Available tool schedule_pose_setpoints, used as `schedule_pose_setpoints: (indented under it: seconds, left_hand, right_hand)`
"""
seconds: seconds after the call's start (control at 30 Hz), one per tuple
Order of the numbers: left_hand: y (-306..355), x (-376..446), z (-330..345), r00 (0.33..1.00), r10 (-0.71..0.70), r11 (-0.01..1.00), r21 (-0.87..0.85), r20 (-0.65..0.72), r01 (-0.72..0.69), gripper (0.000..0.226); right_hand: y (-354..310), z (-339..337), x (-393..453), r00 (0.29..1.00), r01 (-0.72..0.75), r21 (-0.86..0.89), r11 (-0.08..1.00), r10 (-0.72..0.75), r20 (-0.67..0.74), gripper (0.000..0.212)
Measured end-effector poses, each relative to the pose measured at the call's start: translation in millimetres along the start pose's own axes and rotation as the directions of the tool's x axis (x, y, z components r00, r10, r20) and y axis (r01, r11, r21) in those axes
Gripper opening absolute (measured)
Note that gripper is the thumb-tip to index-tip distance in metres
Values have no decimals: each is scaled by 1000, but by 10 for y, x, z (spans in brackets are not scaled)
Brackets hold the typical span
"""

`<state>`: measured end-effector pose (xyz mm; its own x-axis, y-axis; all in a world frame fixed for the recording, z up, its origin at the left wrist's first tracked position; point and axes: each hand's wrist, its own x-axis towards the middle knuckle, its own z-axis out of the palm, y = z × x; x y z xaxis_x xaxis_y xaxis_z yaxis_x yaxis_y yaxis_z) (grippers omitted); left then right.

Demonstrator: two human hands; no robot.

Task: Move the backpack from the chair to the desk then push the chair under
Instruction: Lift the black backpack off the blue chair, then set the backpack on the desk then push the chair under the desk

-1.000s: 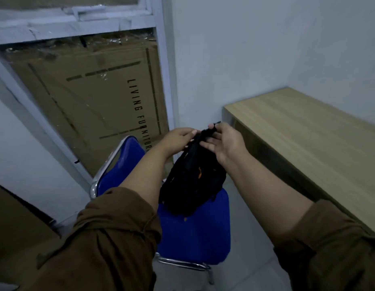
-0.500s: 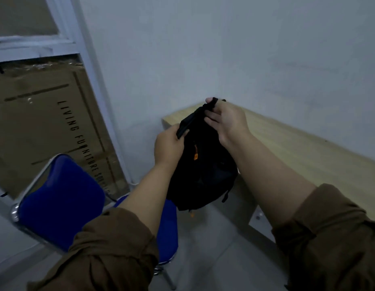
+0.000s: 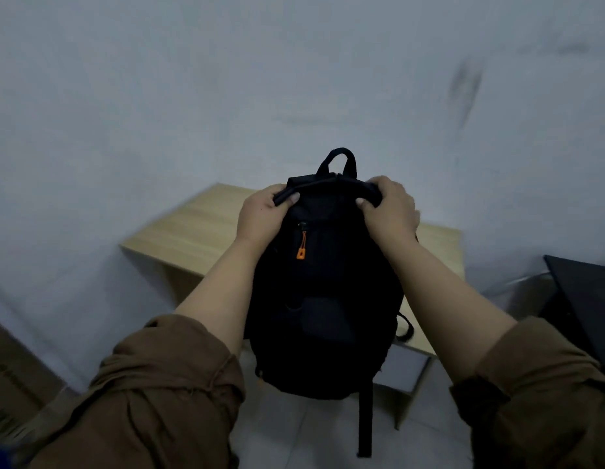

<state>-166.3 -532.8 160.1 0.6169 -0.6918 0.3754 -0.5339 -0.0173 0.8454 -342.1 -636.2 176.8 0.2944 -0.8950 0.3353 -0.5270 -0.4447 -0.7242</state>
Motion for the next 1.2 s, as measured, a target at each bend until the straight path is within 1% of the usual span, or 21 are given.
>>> schedule_pose_setpoints:
  seconds: [0.07, 0.13, 0.2, 0.37, 0.47, 0.57, 0.67, 0.73, 0.83, 0.9, 0.93, 0.97, 1.0, 1.07, 1.13, 1.2]
  left_hand:
    - [23, 166, 146, 997, 15, 998, -70, 80, -9, 14]
    - [60, 341, 263, 990, 32, 988, -151, 135, -12, 11]
    - [124, 540, 350, 983, 49, 972, -235, 178, -6, 14]
    - [282, 1069, 563, 971, 101, 949, -315, 218, -28, 25]
    - [304, 1306, 711, 966, 90, 920, -391, 244, 13, 29]
    - [207, 1510, 1012, 958, 58, 905, -420, 280, 68, 29]
    - [-42, 1634, 1426, 955, -24, 916, -376, 296, 140, 32]
    - [-306, 1681, 1709, 941, -96, 905, -365, 326, 218, 35]
    - [-746, 1756, 2171, 866, -161, 884, -320, 474, 340, 42]
    - [-990, 1770, 2395, 811, -220, 914, -176, 541, 366, 45]
    - [-1098, 1844, 2554, 810, -259, 929, -93, 527, 357, 44]
    - [-1184, 1932, 2698, 825, -292, 937, -28, 483, 348, 43]
    - [-1260, 2035, 2842, 843, -321, 937, 14, 431, 350, 41]
    - [-1382, 2241, 3117, 855, -372, 924, 56, 361, 379, 38]
    - [-1474, 2415, 3404, 854, -414, 910, 109, 315, 401, 37]
    - [-1567, 2551, 3674, 846, -452, 891, 189, 283, 413, 38]
  right_hand:
    - [53, -94, 85, 999, -4, 85, 996, 8, -52, 15]
    - [90, -160, 189, 995, -17, 114, 993, 27, -93, 11]
    - [103, -213, 317, 988, -14, 101, 995, 30, -153, 11]
    - [106, -344, 710, 965, -31, 83, 996, 52, -258, 10]
    - [170, -374, 915, 957, -35, 85, 996, 57, -285, 10]
    - [359, -331, 1148, 955, -59, 66, 996, 75, -285, 11]
    - [706, -246, 1460, 952, -121, 52, 991, 131, -277, 12]
    - [986, -152, 1714, 949, -177, 55, 983, 185, -256, 12]
    - [1376, -40, 2219, 941, -233, 66, 970, 242, -238, 13]
    - [1561, 8, 2481, 939, -254, 75, 964, 265, -219, 14]
    - [1677, 27, 2671, 938, -269, 76, 960, 279, -208, 15]
    - [1793, 48, 2836, 937, -285, 84, 955, 296, -183, 15]
    - [1931, 86, 2993, 938, -305, 90, 948, 315, -141, 16]
    - [2212, 169, 3259, 936, -345, 72, 936, 349, -49, 22]
    - [2514, 231, 3471, 918, -393, -12, 919, 393, 49, 40]
    - [2815, 272, 3580, 866, -465, -98, 880, 475, 153, 66]
